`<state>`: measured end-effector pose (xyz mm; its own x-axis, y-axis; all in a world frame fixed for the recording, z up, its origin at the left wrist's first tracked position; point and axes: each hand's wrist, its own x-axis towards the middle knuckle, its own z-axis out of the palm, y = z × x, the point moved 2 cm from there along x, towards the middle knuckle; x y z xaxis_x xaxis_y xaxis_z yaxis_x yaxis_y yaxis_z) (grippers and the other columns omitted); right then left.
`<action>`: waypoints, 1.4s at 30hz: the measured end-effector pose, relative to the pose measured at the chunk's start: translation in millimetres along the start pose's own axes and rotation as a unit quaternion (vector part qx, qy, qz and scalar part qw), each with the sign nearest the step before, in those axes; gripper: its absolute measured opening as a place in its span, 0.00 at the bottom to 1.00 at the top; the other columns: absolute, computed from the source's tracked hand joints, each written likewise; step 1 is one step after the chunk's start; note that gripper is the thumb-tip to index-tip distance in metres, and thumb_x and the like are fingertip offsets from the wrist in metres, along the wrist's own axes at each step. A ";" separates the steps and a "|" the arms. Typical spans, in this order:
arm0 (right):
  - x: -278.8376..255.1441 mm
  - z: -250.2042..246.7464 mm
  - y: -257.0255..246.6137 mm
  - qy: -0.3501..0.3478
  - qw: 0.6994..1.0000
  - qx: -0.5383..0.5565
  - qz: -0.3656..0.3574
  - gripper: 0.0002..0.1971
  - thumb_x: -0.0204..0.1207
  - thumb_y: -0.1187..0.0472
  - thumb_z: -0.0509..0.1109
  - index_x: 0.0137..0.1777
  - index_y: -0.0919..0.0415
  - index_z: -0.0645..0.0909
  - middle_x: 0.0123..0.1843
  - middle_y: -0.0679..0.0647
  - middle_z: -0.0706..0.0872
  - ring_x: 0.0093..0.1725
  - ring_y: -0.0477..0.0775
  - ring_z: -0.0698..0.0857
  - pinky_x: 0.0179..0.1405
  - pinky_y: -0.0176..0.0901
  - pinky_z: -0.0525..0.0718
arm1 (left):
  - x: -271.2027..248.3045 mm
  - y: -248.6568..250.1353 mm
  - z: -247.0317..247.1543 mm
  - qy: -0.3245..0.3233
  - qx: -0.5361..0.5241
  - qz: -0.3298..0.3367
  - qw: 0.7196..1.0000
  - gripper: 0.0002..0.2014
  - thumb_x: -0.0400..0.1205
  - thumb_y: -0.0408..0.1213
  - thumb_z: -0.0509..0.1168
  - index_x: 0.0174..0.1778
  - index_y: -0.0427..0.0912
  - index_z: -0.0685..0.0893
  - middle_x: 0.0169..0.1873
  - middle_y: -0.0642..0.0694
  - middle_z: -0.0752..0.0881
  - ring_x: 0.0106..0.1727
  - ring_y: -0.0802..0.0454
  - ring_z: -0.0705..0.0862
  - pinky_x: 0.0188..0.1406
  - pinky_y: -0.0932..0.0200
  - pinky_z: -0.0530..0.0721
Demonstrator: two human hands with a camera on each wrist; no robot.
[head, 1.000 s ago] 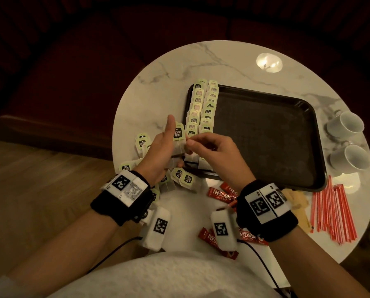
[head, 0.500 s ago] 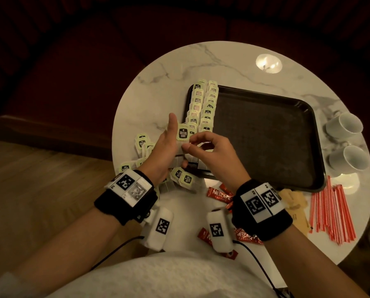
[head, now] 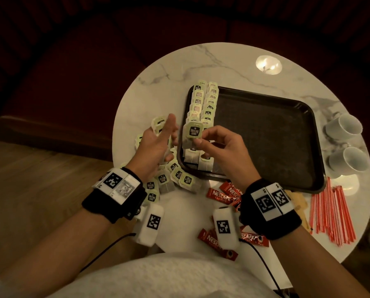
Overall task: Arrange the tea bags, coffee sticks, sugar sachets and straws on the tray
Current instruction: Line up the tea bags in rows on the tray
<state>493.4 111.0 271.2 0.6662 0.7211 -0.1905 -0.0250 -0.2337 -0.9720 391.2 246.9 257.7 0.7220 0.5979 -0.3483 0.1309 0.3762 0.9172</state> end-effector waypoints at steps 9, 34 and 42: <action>-1.6 -1.9 -1.3 0.019 0.999 0.037 -0.026 0.10 0.75 0.72 0.75 0.54 0.67 0.81 0.55 0.64 0.88 0.47 0.54 0.91 0.45 0.38 0.88 | -2.1 8.3 -0.2 -0.042 -0.026 0.058 0.997 0.04 0.76 0.29 0.71 0.42 0.42 0.85 0.41 0.45 0.89 0.31 0.53 0.74 0.16 0.67 0.67; 8.6 -2.3 77.1 0.075 0.982 -0.124 0.120 0.09 0.73 0.59 0.80 0.49 0.61 0.88 0.43 0.55 0.91 0.39 0.51 0.90 0.36 0.33 0.88 | 7.6 -10.1 -26.0 0.051 -0.051 -0.039 0.997 0.12 0.82 0.36 0.68 0.56 0.32 0.86 0.32 0.49 0.78 0.29 0.58 0.76 0.15 0.68 0.65; 12.3 7.8 83.8 0.088 0.979 -0.134 0.128 0.08 0.73 0.62 0.80 0.46 0.63 0.85 0.39 0.56 0.89 0.28 0.43 0.84 0.27 0.28 0.81 | 6.3 -12.5 -22.9 0.047 -0.030 -0.050 0.997 0.10 0.81 0.38 0.69 0.54 0.36 0.87 0.31 0.51 0.79 0.28 0.60 0.77 0.15 0.68 0.65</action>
<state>493.7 105.5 186.4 0.7825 0.4988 -0.3727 -0.0266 -0.5713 -0.8203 378.6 262.2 239.7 0.6407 0.6169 -0.4571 0.1568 0.4776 0.8645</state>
